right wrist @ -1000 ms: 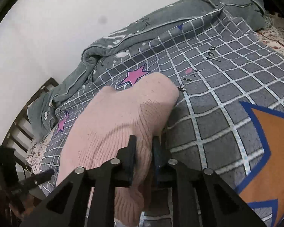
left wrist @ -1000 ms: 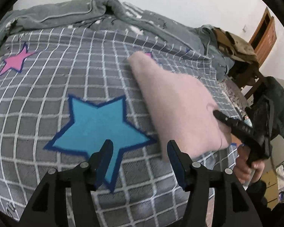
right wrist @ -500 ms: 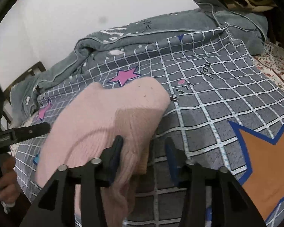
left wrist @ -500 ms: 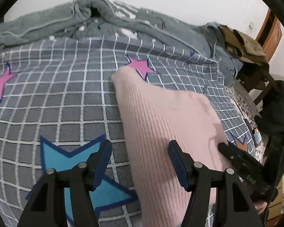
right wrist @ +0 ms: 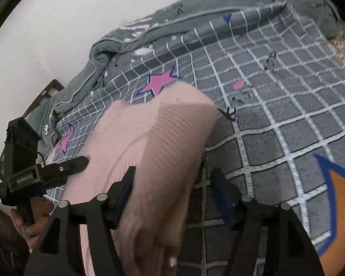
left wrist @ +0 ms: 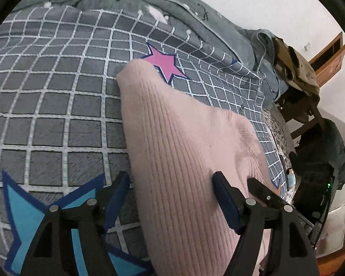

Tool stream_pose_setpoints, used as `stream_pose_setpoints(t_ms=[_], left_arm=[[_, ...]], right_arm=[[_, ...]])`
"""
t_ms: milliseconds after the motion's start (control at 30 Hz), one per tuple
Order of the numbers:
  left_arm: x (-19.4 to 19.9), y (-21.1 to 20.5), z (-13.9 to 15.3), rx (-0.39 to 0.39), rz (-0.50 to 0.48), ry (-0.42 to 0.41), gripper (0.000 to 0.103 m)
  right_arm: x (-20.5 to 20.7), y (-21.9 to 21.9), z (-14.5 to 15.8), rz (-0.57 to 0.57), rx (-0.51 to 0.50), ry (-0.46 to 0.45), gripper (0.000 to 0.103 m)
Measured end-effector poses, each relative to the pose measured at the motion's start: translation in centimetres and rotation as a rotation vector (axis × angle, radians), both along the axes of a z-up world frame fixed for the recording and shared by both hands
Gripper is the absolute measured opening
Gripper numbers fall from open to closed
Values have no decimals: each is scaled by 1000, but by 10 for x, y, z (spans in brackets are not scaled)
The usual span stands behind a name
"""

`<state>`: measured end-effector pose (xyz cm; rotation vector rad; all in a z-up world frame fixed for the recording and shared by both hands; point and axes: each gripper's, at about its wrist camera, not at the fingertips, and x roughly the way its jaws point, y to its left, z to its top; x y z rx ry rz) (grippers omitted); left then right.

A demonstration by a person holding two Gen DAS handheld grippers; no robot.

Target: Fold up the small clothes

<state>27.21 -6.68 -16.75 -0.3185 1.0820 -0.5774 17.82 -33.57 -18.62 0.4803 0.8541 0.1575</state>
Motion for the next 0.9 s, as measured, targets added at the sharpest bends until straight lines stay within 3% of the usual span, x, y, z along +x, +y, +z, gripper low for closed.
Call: stream_pose_setpoints(t_ms=[100,200,267,367,433,533,900], left_arm=[[3,-5,-3,-3,-6,0,69],[-1,-8,3,12,-4,-49,54],[-6,-9,10,26,-5,-96,46],[-11,-6,20,25,-1,-149,40],[-12,1,25,2,11,-162,39],[-10,16,33,-17,38,-179,38],[19,95,44,41,163,-215,38]], right_arm=[[6,-1,-6,15,30,9,66],[9,0,-8,32,48,17,63],[11,2,-8,65,95,13,41],[7,11,3,75,55,-47,31],[5,21,13,74,20,-89,29],[7,29,25,87,49,-131,27],[64,103,33,187,106,-177,23]])
